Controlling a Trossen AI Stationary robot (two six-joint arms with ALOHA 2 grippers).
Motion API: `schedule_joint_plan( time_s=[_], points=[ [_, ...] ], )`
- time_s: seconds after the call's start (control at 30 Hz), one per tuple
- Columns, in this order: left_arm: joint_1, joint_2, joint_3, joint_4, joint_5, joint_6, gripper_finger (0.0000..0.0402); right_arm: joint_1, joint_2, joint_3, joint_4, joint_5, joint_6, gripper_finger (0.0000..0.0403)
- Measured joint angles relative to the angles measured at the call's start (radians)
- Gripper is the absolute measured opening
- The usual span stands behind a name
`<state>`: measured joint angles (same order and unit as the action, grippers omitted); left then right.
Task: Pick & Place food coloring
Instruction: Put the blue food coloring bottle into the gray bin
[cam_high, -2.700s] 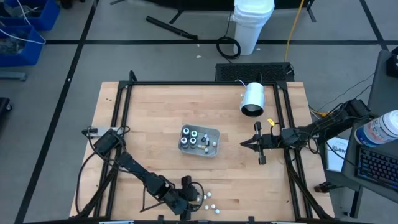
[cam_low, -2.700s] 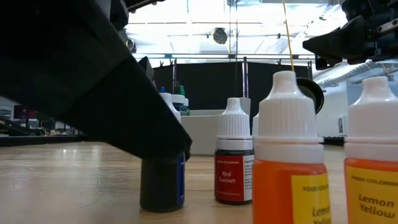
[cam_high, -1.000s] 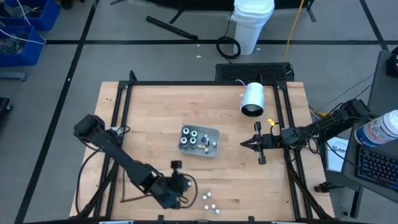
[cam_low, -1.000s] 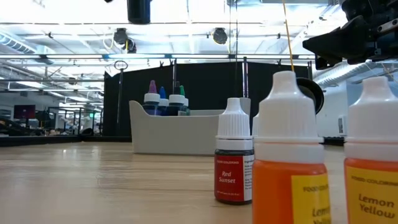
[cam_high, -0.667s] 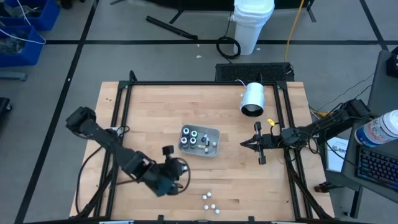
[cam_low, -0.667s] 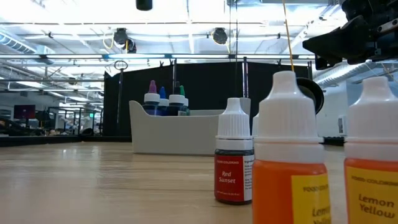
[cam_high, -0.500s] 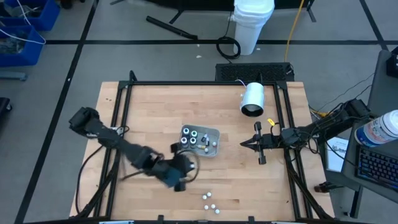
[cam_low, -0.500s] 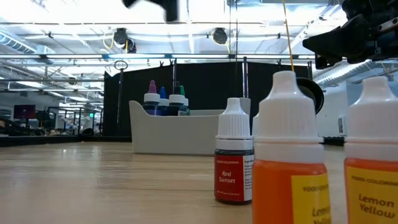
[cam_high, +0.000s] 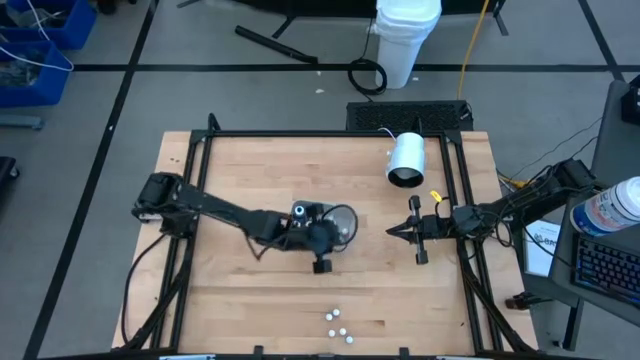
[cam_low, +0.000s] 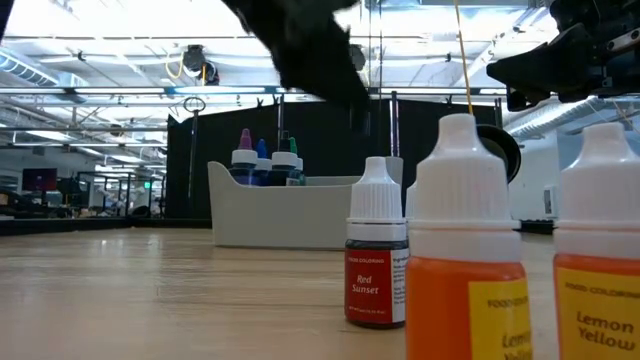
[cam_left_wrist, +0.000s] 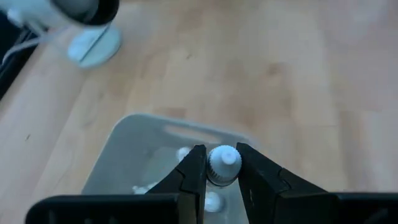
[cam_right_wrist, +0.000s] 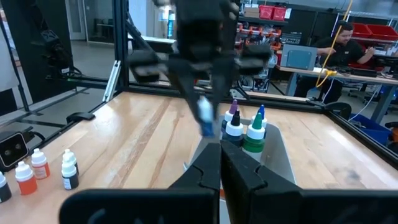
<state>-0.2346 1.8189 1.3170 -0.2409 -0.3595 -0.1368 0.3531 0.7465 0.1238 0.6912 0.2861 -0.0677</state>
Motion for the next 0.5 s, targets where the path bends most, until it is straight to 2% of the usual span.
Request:
schedule_joint_plan(
  time_s=[0.23,0.5],
  points=[
    [0.067,0.098,0.000,0.006,-0.003,-0.034,0.0076,0.000,0.000,0.000,0.000,0.000,-0.019,0.0000],
    [0.077,0.119,0.000,0.008,-0.017,-0.090,0.0076,0.000,0.000,0.000,0.000,0.000,-0.026,0.0000]
  ],
)
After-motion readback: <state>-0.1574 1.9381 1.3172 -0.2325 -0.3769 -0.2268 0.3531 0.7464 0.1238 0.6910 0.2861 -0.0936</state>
